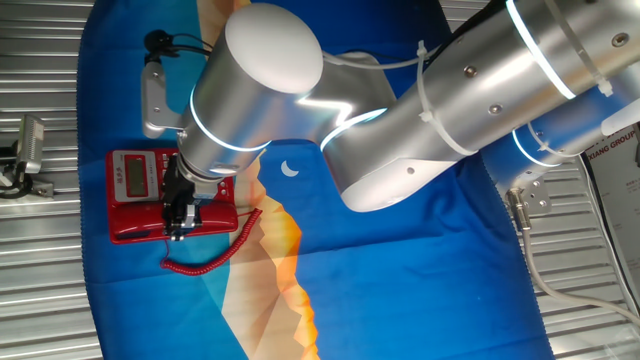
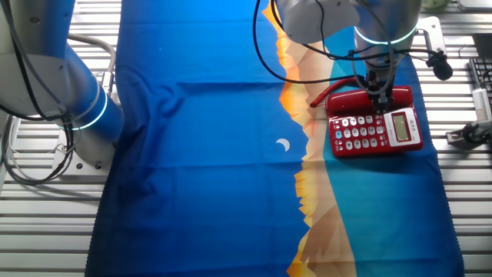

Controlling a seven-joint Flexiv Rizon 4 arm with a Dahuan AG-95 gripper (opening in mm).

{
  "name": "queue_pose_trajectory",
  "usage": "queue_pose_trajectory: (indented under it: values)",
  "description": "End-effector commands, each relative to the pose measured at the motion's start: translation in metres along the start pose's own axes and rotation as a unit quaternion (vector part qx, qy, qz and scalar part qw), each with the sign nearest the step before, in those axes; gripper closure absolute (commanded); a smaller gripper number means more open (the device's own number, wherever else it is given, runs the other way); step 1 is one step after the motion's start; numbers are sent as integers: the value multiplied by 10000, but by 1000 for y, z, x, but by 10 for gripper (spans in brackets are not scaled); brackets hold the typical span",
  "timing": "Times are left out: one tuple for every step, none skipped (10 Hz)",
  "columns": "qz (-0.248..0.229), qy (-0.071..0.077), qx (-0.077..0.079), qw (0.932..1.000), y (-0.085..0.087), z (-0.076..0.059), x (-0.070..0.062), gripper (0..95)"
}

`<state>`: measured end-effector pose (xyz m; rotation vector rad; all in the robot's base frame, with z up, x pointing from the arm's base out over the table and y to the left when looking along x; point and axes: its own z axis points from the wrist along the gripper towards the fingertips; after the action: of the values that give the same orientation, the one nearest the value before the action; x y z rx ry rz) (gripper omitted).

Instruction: Place the handset of the telephone on the corresponding phone cradle

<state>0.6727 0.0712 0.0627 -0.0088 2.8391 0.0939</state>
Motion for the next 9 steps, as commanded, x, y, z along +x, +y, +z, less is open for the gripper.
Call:
queue_pose_trajectory:
  values:
    - [2, -7, 9, 10000, 0, 0, 0, 950]
    - [-2, -8, 11, 10000, 0, 0, 0, 950]
    - [-1, -16, 9, 10000, 0, 0, 0, 950]
    - [-3, -15, 13, 10000, 0, 0, 0, 950]
    - [-5, -14, 17, 10000, 0, 0, 0, 950]
    - [-11, -14, 26, 10000, 0, 0, 0, 760]
    - [-28, -13, 38, 10000, 0, 0, 0, 760]
    - [-36, -14, 48, 10000, 0, 0, 0, 760]
    - [-35, -16, 50, 10000, 0, 0, 0, 570]
